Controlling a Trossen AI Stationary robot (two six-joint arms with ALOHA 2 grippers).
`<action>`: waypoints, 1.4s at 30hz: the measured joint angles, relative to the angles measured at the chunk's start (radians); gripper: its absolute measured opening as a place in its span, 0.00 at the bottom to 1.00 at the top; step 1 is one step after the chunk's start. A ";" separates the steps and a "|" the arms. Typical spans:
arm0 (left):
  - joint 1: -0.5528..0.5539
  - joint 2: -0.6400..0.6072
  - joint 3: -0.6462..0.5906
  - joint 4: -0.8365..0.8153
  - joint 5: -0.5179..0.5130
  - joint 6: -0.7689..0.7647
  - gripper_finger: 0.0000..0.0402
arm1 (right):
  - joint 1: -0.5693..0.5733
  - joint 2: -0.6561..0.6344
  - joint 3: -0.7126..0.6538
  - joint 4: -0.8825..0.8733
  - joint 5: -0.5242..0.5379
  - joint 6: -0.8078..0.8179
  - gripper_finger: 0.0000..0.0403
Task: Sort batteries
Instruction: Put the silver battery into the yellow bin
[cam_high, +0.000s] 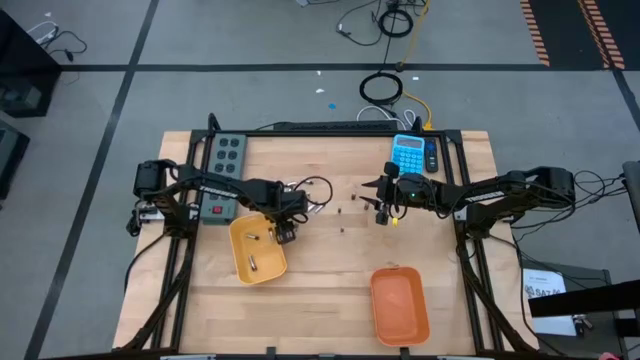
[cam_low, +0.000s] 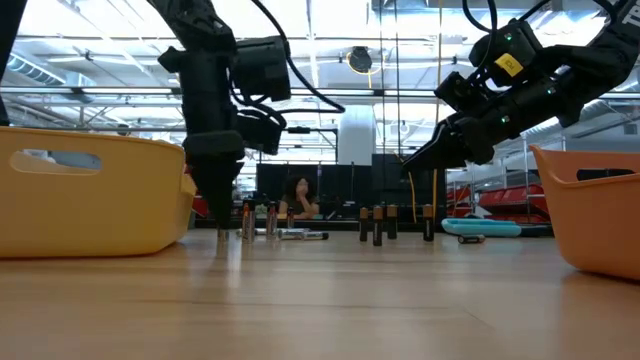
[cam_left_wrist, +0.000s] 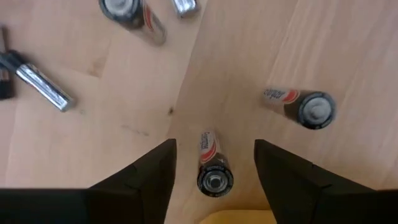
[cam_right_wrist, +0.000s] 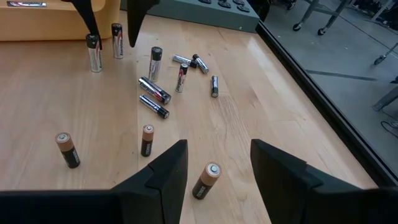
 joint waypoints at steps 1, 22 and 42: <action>0.000 0.000 -0.002 0.009 0.001 -0.003 0.53 | 0.000 0.000 0.000 0.000 0.000 0.000 0.41; 0.004 -0.008 0.034 -0.072 0.020 0.044 0.13 | 0.000 0.000 0.000 0.002 0.000 -0.002 0.41; -0.136 -0.207 0.028 -0.333 0.347 -0.351 0.14 | 0.000 0.000 0.000 0.002 0.000 0.001 0.41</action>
